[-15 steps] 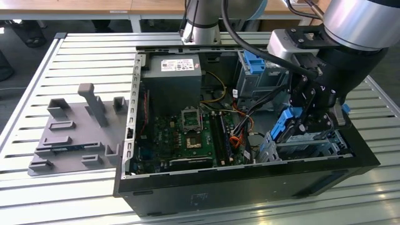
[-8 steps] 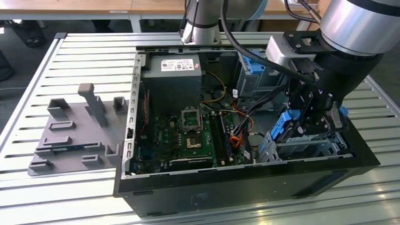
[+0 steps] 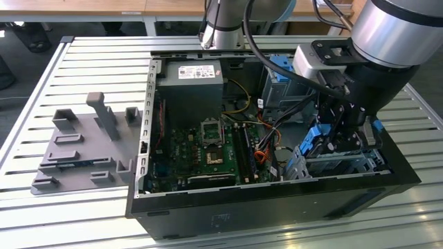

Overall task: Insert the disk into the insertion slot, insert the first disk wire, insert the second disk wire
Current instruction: 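Insert the disk into the insertion slot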

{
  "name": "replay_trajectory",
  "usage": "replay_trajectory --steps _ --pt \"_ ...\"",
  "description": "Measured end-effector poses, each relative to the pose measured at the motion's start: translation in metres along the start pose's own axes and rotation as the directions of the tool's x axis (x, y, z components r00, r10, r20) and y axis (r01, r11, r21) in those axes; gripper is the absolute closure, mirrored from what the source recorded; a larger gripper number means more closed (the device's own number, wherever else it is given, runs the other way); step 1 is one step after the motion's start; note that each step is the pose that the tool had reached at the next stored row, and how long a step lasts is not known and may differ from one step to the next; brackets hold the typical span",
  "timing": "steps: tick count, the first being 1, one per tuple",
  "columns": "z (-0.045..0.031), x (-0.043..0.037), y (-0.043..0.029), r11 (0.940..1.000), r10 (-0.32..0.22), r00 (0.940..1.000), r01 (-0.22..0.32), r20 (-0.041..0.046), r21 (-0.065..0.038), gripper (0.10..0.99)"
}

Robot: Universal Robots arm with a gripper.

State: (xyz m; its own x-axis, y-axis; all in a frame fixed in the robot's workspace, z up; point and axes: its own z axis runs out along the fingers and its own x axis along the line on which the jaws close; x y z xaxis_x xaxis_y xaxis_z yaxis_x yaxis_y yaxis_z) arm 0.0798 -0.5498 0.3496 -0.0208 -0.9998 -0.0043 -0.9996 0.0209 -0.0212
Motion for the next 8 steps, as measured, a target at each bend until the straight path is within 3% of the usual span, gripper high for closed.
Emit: replay_trajectory --steps 2,3,8 --pt "0.0011 0.0 0.0 1.0 0.0 1.0 0.0 0.0002 0.0 0.71" --pt "0.0013 0.0 0.0 1.0 0.0 1.0 0.0 -0.0001 0.0 0.647" --pt "0.0021 0.0 0.0001 1.0 0.0 1.0 0.0 0.0002 0.0 0.659"
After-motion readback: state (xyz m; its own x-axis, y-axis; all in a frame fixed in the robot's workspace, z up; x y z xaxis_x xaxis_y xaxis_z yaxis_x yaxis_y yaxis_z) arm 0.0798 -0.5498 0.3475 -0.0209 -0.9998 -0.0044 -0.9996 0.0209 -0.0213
